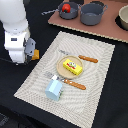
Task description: Interact with the objects in diverse but meaningful ways.
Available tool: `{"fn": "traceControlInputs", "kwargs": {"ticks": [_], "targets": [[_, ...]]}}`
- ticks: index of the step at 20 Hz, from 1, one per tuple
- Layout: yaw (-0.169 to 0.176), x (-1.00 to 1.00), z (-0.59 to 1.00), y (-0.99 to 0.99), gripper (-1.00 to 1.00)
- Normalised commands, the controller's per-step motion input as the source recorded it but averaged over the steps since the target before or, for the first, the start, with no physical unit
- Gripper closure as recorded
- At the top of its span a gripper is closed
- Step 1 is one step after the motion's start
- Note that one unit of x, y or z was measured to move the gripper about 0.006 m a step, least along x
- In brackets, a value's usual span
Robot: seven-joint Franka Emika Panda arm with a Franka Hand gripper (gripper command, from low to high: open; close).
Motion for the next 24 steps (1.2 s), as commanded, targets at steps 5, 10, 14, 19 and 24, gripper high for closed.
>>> {"fn": "traceControlInputs", "kwargs": {"ticks": [5, 10, 14, 19, 24], "targets": [[0.017, -0.02, 0.25, 0.21, 1.00], [0.049, 0.23, 0.98, 0.69, 1.00], [0.005, 0.62, 0.95, 0.80, 1.00], [0.000, 0.67, 0.58, 0.69, 1.00], [0.000, 0.71, 0.41, 0.68, 1.00]]}}
